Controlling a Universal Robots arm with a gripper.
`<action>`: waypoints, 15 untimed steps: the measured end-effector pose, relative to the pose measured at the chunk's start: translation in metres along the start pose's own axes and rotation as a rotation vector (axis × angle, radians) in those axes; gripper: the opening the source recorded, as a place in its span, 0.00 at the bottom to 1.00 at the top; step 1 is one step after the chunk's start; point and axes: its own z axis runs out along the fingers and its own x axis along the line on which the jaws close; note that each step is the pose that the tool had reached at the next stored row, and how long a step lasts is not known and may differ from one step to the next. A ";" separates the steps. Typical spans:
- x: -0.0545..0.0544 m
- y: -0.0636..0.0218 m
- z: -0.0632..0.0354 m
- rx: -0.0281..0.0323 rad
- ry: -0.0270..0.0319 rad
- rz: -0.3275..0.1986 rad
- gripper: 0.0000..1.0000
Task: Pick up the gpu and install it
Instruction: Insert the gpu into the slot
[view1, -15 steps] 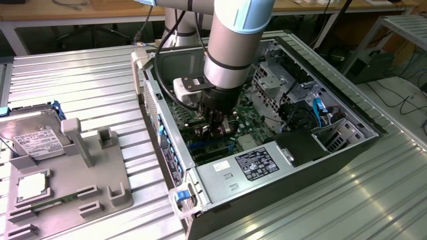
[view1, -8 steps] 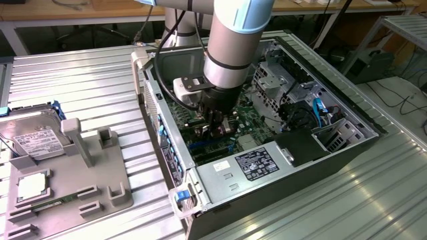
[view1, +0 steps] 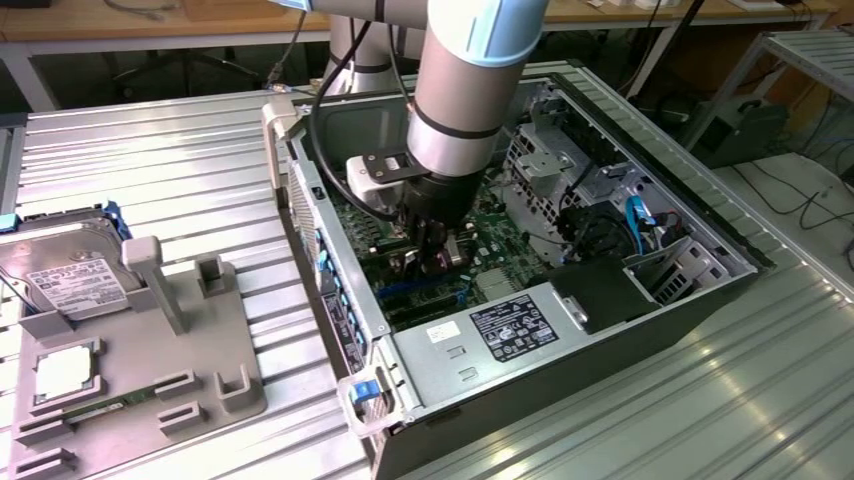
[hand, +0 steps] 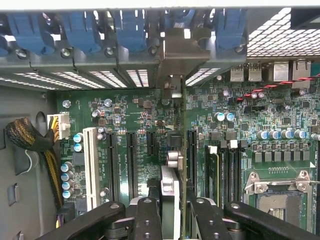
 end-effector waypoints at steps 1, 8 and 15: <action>0.000 0.0000 0.0000 -0.0001 0.0000 -0.003 0.28; -0.001 0.0000 0.0000 -0.0004 0.0001 -0.015 0.28; -0.001 0.0000 0.0013 -0.0005 -0.0001 -0.015 0.28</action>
